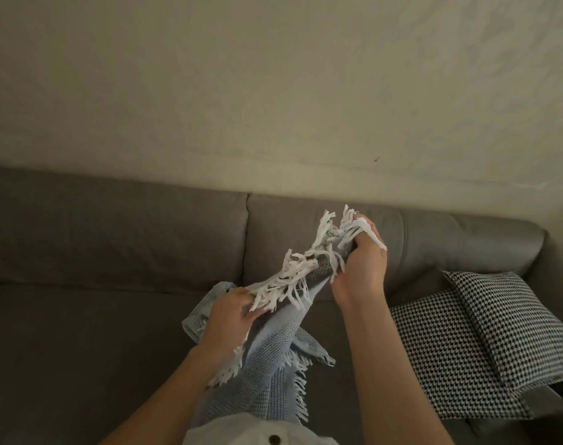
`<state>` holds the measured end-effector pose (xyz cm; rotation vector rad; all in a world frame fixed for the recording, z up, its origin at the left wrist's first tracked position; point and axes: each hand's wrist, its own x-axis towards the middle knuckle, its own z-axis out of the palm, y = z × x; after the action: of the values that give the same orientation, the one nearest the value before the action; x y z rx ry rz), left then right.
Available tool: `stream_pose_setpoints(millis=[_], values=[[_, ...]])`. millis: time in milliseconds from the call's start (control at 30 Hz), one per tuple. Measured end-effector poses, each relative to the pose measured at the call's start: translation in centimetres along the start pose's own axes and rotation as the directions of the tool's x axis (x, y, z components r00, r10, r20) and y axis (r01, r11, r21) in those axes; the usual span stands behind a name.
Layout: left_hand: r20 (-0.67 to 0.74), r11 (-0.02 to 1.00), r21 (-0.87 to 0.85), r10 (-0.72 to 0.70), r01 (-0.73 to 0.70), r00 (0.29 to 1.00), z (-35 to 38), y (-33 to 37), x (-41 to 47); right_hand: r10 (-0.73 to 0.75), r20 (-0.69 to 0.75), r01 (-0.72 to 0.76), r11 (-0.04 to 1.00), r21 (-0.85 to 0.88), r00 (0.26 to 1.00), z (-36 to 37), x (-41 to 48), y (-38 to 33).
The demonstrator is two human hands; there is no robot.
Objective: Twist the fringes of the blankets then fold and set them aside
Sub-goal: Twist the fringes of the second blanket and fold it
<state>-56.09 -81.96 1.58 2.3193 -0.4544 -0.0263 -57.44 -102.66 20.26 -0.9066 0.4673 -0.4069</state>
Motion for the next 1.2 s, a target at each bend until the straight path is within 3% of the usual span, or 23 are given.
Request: stream_pose_setpoints(millis=[133,300,433,533,667,733,800,933,1100,1200], values=[[-0.081,0.999,-0.040,0.015,-0.018,0.997,-0.9,0.0,0.1,-0.057,-0.067,0.051,0.995,-0.088,0.996,-0.5,0.7,-0.1],[-0.145,0.965,-0.222,-0.178,0.143,0.973,-0.4,-0.3,0.8,-0.156,-0.112,0.130,0.968,-0.216,0.981,-0.9,1.4,0.8],[-0.171,0.890,-0.361,-0.356,0.278,0.919,-2.1,0.6,2.1,-0.155,-0.042,0.124,0.905,-0.406,0.987,-1.9,1.6,1.0],[-0.144,0.912,-0.334,-0.299,0.238,0.943,-4.1,0.4,3.3,-0.107,0.108,0.148,0.841,-0.520,0.988,-3.0,1.6,1.2],[-0.153,0.988,-0.120,-0.119,0.102,0.981,-6.8,-0.8,4.9,-0.024,0.309,0.220,0.756,-0.616,0.951,-4.4,2.1,0.8],[-0.197,0.996,-0.068,-0.074,0.062,0.978,-8.1,-0.5,5.6,0.005,0.412,0.322,0.616,-0.719,0.911,-5.1,2.5,1.1],[-0.260,0.997,-0.067,-0.048,0.032,0.964,-9.6,0.6,6.4,0.004,0.471,0.428,0.407,-0.807,0.882,-5.1,2.8,1.4],[-0.413,0.994,0.010,0.100,-0.105,0.905,-12.7,3.7,8.8,0.006,0.552,0.550,0.075,-0.832,0.834,-3.9,4.3,2.0],[-0.344,0.963,0.018,0.260,-0.270,0.902,-14.9,8.3,10.2,0.098,0.487,0.496,-0.220,-0.840,0.868,-1.7,5.3,1.9],[-0.279,0.952,-0.015,0.289,-0.305,0.916,-14.5,9.5,9.9,0.143,0.466,0.486,-0.301,-0.820,0.873,-0.6,4.6,2.6]])
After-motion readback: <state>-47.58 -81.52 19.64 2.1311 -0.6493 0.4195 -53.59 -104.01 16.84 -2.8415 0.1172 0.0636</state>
